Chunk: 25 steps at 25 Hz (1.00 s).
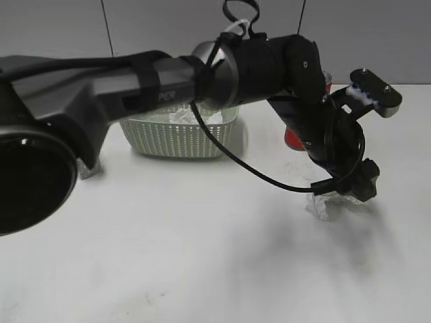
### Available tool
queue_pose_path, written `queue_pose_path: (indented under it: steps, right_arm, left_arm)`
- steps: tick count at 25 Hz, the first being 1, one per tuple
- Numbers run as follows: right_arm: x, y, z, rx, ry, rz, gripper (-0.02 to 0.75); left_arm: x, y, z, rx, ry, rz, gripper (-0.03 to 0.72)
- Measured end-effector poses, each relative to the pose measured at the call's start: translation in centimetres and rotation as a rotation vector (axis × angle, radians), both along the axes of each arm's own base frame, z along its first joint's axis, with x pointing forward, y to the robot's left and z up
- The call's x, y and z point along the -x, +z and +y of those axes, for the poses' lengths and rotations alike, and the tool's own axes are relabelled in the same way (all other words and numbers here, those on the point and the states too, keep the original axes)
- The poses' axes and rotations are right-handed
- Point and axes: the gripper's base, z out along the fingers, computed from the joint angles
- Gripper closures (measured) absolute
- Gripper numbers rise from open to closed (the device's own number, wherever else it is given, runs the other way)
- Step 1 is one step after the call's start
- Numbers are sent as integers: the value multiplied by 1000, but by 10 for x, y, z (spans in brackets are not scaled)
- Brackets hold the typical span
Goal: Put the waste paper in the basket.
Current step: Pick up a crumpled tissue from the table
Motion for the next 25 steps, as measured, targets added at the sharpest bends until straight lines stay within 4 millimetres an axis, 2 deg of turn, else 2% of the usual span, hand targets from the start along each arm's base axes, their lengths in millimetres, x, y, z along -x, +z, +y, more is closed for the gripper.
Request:
queue_pose_path:
  steps: [6,12,15,21,25]
  right_arm:
    - [0,0,0,0,0,0,154]
    - [0,0,0,0,0,0,154]
    - [0,0,0,0,0,0,154]
    - [0,0,0,0,0,0,154]
    - [0,0,0,0,0,0,154]
  left_arm:
    - [-5,-28,-8,39,-4,-27,109]
    - [-25,-59,2,10,44,-16,112]
    - [-34,-64,8,3,64,-11,142]
    - [-33,-70,9,-8,60,12,267]
    - [-33,-74,10,-10,61,24,292]
